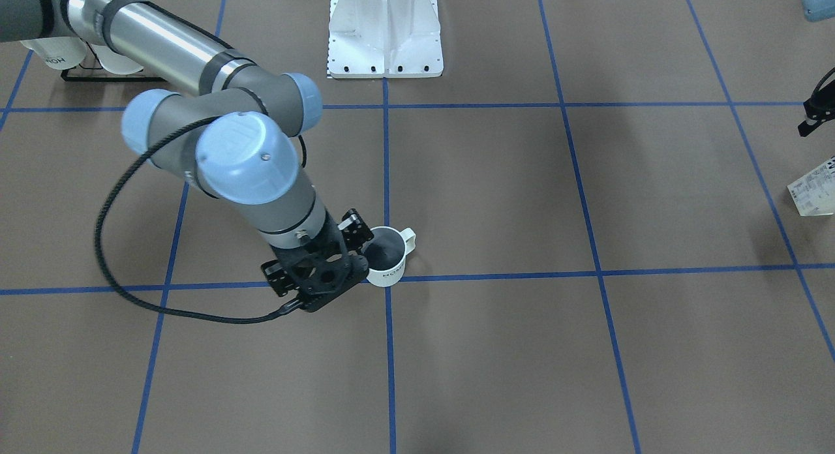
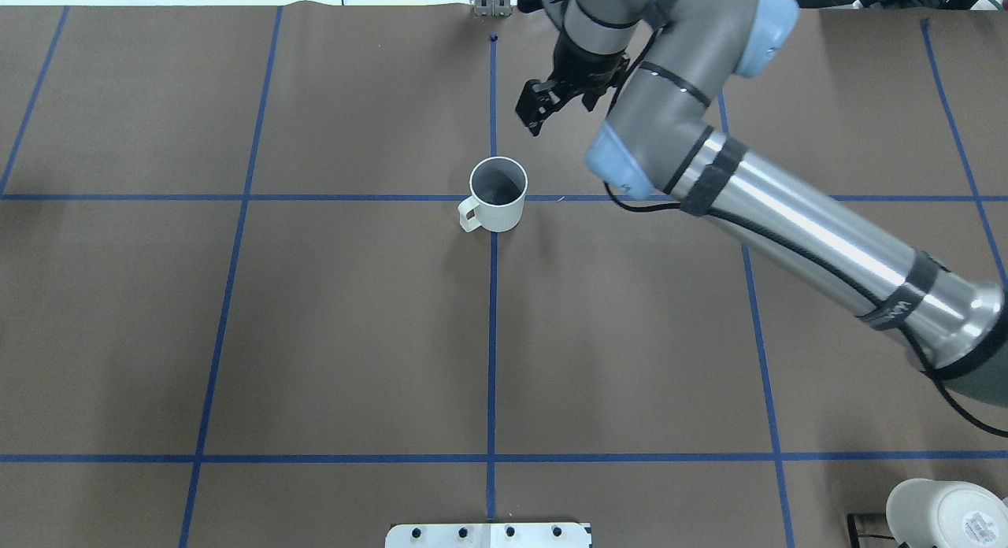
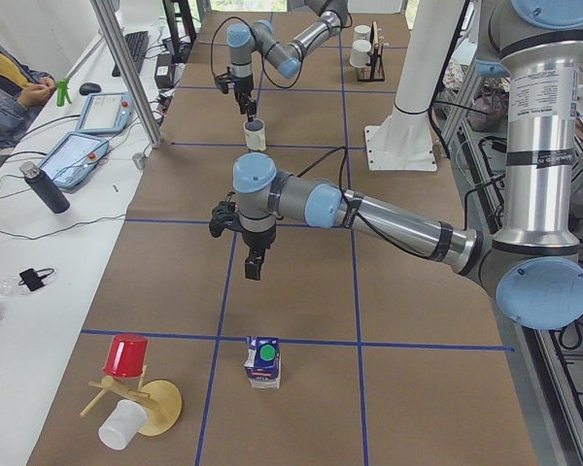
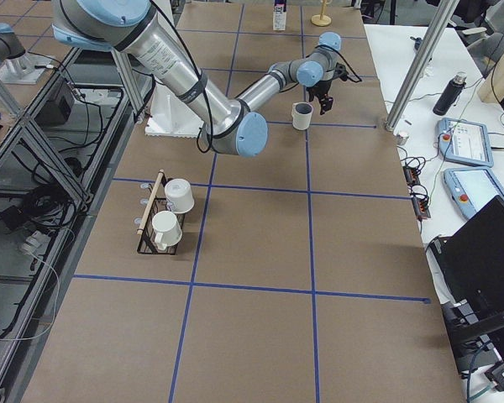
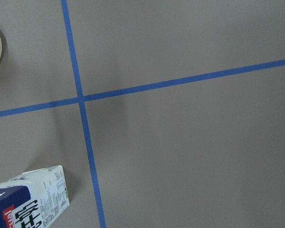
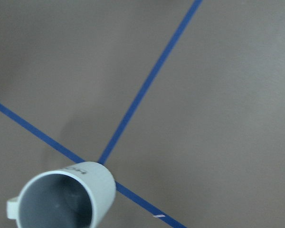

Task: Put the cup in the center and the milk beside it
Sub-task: 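Lift the right gripper away from the mug and withdraw it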

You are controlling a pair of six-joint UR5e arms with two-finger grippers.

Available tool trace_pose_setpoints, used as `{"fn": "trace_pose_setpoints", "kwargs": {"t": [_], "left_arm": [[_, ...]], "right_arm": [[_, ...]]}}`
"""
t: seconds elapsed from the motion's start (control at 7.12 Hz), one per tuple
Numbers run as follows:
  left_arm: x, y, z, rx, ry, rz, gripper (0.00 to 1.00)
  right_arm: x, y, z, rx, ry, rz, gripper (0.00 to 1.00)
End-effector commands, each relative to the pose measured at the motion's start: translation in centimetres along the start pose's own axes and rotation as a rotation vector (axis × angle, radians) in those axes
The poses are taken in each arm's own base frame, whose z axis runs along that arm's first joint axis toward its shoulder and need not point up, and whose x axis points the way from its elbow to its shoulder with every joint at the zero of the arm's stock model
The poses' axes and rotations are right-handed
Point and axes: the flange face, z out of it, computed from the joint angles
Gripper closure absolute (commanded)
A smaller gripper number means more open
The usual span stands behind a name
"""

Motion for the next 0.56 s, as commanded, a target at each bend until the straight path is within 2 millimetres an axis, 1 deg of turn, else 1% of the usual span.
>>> {"fn": "trace_pose_setpoints", "kwargs": {"t": [0.0, 0.14, 0.28, 0.42], "left_arm": [[-7.6, 1.9, -2.0, 0.036, -0.019, 0.0, 0.02], [-10.4, 2.5, -1.3, 0.021, -0.02, -0.066, 0.02], [-13.0, 3.0, -1.3, 0.029, -0.024, -0.132, 0.02], [-14.1, 4.1, -1.2, 0.032, -0.024, -0.141, 0.02]], "right_arm": [[9.5, 6.2, -1.8, -0.005, -0.007, 0.069, 0.0], [12.8, 7.4, -3.2, 0.003, 0.0, 0.093, 0.0], [14.6, 9.7, -3.0, -0.011, -0.008, 0.11, 0.0], [15.3, 10.2, -3.5, -0.004, -0.006, 0.117, 0.0]]}}
